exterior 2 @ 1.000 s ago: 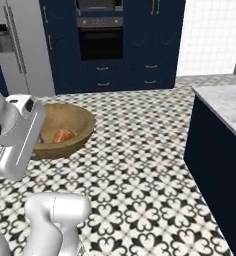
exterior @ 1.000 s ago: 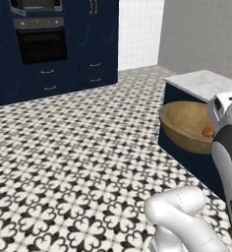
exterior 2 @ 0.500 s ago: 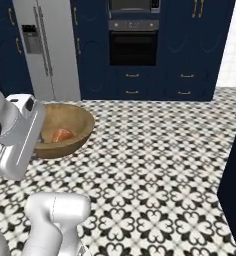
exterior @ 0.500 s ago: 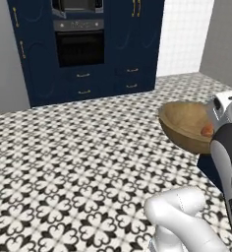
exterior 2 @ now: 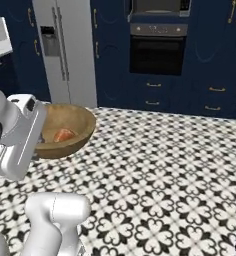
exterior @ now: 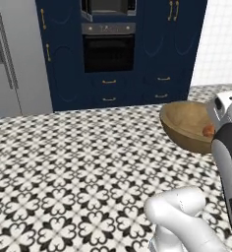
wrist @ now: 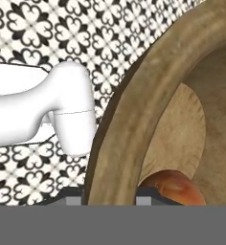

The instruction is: Pick the onion from the sink and place it in the bowl. Then pick the bowl and place it in the microwave. Then close the microwave door and press the start button.

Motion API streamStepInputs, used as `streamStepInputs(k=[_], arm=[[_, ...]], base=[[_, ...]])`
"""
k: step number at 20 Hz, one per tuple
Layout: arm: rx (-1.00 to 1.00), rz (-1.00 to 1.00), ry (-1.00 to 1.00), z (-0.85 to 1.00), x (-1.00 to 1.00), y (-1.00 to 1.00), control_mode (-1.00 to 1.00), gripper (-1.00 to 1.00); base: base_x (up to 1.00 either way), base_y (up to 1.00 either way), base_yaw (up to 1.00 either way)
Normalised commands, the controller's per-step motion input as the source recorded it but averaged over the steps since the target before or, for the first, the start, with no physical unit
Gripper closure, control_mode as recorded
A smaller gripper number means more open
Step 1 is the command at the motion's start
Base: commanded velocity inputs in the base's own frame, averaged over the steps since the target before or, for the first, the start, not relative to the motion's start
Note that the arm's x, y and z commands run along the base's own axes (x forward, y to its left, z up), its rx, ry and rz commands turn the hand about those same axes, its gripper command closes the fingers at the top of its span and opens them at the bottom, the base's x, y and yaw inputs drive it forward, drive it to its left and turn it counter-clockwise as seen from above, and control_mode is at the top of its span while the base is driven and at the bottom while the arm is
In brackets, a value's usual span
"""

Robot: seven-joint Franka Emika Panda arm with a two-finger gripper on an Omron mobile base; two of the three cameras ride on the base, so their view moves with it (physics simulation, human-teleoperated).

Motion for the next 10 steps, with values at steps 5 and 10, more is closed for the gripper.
streamStepInputs(k=[5,10], arm=[[0.00,0.00,0.00,0.00,0.00,0.00,1.00,1.00],[0.00,0.00,0.00,0.00,0.00,0.00,1.00,1.00]], base=[[1.00,-0.32,0.25],[1.00,-0.40,0.22]])
